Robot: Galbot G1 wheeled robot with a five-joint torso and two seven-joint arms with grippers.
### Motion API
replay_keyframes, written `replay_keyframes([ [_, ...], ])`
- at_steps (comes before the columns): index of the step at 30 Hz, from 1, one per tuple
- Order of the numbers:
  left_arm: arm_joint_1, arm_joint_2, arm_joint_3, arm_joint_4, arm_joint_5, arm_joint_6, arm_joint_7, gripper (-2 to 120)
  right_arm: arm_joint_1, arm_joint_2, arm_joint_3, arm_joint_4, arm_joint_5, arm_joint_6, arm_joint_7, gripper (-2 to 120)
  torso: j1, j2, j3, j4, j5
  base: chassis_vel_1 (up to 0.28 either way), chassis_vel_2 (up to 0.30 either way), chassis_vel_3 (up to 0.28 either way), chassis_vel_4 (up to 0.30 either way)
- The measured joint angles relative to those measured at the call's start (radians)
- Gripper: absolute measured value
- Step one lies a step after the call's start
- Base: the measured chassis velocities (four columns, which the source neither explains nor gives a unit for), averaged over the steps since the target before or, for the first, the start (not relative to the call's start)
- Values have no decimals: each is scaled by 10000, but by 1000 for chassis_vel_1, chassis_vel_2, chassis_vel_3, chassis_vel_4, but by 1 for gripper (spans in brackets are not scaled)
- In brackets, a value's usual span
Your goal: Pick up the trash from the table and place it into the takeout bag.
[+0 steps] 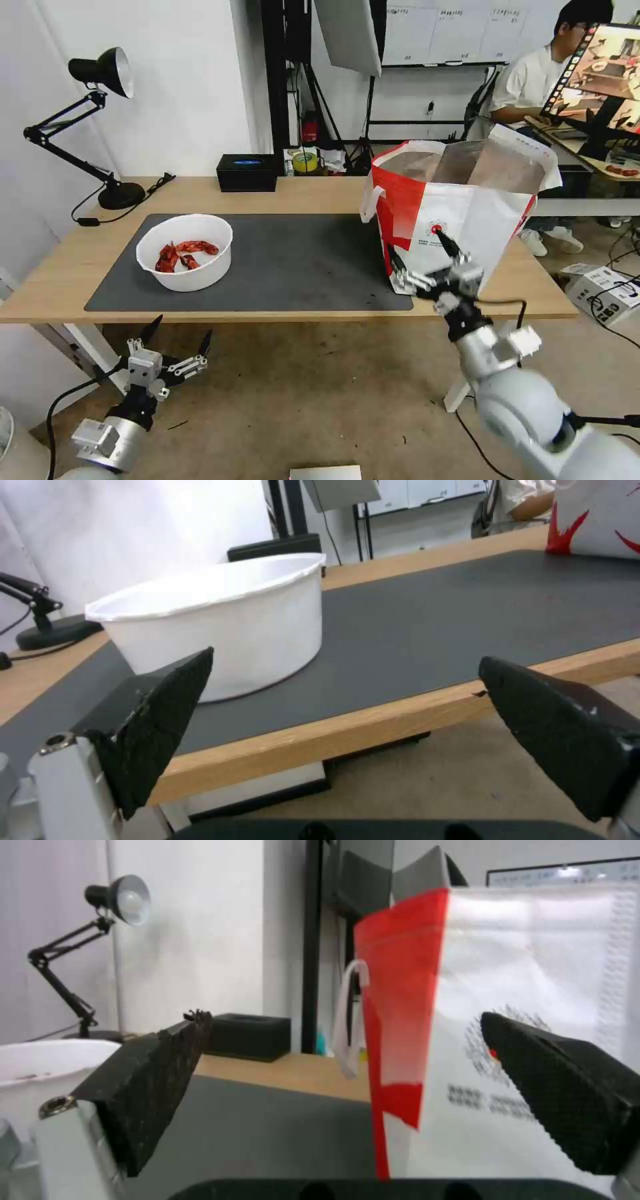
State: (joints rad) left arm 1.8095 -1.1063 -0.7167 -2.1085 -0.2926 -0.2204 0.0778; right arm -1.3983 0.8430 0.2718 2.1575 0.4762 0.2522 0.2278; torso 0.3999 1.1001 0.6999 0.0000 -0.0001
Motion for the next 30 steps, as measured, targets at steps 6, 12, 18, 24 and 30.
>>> replay_keyframes([
  [6, 87, -16, -63, -91, 13, -32, 0, 100, -964, 504, 206, -297, -839, 314, 11, 100, 0, 0, 0, -1, 0, 0, 0, 0, 0],
  [12, 148, -53, -98, -112, 36, -116, 4, 100, -1658, 985, 138, -622, -1362, 474, 46, 100, 1, 0, 0, -1, 1, 0, 0, 0, 0],
  [18, 130, -85, -75, -89, 78, -168, 7, 100, -1993, 1147, -13, -731, -1328, 394, 62, 100, 1, 0, 0, -1, 0, 0, 0, 0, 0],
  [24, 137, -83, -96, -2, 83, -257, 10, 100, -2045, 1263, -166, -769, -1182, 205, 343, 100, 1, 0, 1, 0, 1, 0, 0, 0, 0],
  [30, 133, -135, -81, 53, 92, -287, 15, 100, -2046, 1308, -210, -793, -1174, 58, 411, 100, 1, 0, 1, 0, 0, 0, 0, 0, 0],
])
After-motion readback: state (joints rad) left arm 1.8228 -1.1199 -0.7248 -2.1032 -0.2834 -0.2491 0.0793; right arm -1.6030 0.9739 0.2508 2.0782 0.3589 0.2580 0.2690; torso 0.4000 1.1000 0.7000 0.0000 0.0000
